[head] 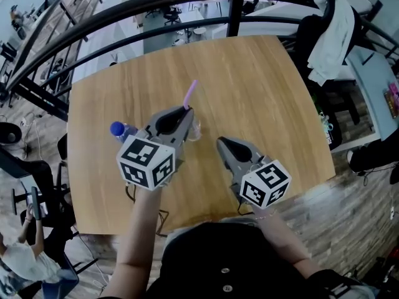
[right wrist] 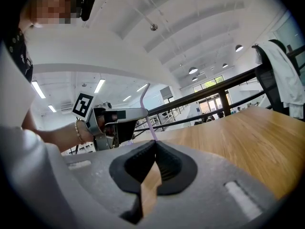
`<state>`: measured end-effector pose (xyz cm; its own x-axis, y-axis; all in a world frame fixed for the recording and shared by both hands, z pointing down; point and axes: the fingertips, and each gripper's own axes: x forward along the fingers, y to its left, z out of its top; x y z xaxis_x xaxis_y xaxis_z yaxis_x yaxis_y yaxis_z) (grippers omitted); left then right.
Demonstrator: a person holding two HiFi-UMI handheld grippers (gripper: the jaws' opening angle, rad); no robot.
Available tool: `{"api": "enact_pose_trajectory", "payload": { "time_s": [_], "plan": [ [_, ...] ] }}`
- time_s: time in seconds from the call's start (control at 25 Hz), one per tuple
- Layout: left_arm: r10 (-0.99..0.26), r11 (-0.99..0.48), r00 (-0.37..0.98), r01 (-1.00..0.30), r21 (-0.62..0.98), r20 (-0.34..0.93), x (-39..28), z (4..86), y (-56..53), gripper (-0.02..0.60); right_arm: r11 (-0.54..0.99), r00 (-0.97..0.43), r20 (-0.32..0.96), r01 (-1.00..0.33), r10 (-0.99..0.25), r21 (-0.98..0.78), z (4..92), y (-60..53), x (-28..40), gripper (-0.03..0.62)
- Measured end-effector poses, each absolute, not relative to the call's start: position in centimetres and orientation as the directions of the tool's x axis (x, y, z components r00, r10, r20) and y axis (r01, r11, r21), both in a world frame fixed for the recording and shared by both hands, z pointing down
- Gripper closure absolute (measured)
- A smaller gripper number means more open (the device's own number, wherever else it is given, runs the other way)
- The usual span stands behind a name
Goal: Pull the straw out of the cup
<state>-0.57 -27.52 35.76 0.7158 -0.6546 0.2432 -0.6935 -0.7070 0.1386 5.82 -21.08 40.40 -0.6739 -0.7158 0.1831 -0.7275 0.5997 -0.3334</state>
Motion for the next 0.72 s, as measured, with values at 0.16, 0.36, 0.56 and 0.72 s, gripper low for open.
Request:
{"api": "enact_pose_trajectory", "payload": {
  "time_s": [0.16, 0.36, 0.56, 0.72],
  "plan": [
    [-0.683, -0.689, 0.704, -0.710, 0.148, 0.196, -1.6, 34.4, -27.4, 0.539, 0.603, -0.673, 0.177, -0.728, -0.718, -0.326, 39.9, -20.9, 5.7, 0.595],
    [-0.720, -0.663, 0.680, -0.733, 0.154, 0.136, -2.9, 32.9, -27.0, 0.540, 0.607, -0.676, 0.179, -0.726, -0.715, -0.323, 39.7, -20.5, 5.7, 0.595],
    [-0.741, -0.649, 0.666, -0.742, 0.166, 0.083, -4.3, 31.9, -26.5, 0.540, 0.606, -0.674, 0.175, -0.728, -0.718, -0.320, 39.4, -20.2, 5.5, 0.595],
    [-0.755, -0.642, 0.656, -0.743, 0.190, 0.012, -5.3, 30.8, -25.9, 0.540, 0.602, -0.671, 0.172, -0.731, -0.721, -0.322, 39.0, -19.9, 5.7, 0.595]
  ]
}}
